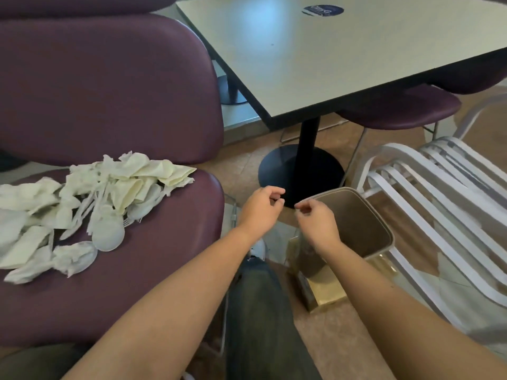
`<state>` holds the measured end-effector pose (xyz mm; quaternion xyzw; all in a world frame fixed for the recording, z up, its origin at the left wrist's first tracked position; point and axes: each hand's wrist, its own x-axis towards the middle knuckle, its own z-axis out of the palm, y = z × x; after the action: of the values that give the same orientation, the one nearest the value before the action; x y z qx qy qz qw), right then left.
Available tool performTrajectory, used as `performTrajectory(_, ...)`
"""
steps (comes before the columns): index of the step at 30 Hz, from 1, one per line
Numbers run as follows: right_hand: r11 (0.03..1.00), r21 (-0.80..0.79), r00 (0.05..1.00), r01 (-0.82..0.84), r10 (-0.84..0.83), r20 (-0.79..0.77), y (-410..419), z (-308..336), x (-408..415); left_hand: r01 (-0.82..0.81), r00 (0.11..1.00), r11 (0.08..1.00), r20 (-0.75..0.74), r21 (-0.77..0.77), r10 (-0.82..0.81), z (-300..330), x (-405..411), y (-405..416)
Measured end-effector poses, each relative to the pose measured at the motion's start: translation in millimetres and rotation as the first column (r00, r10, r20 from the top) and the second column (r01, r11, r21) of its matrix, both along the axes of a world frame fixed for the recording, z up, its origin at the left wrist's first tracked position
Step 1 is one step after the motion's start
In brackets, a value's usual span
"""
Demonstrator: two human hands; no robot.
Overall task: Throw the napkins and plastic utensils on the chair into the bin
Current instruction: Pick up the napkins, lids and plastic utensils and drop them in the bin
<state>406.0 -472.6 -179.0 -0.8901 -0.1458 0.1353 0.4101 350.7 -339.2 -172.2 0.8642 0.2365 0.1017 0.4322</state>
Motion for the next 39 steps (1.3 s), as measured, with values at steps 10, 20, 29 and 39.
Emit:
performTrajectory(10,0.970,0.050,0.972,-0.236,0.235,0.030,112.9,23.3,-78.9,-0.302,0.952,0.949,-0.020,0.090,0.304,29.7,-116.5,108.8)
performTrajectory(20,0.940,-0.008,0.939,-0.342,0.342,-0.032,195.4,23.4,-139.9,-0.511,0.804,0.808,-0.171,0.292,0.570,12.6,-219.7,186.8)
performTrajectory(29,0.901,-0.222,0.926,-0.372,0.375,-0.031,251.8,2.1,-158.0,-0.538,0.655,0.719,-0.319,0.439,0.685,-9.0,-245.5,222.9)
performTrajectory(39,0.803,-0.500,0.940,-0.325,0.330,-0.080,307.1,-1.5,-160.9,-0.526,0.694,0.677,-0.200,0.515,0.692,-19.0,-246.3,225.1)
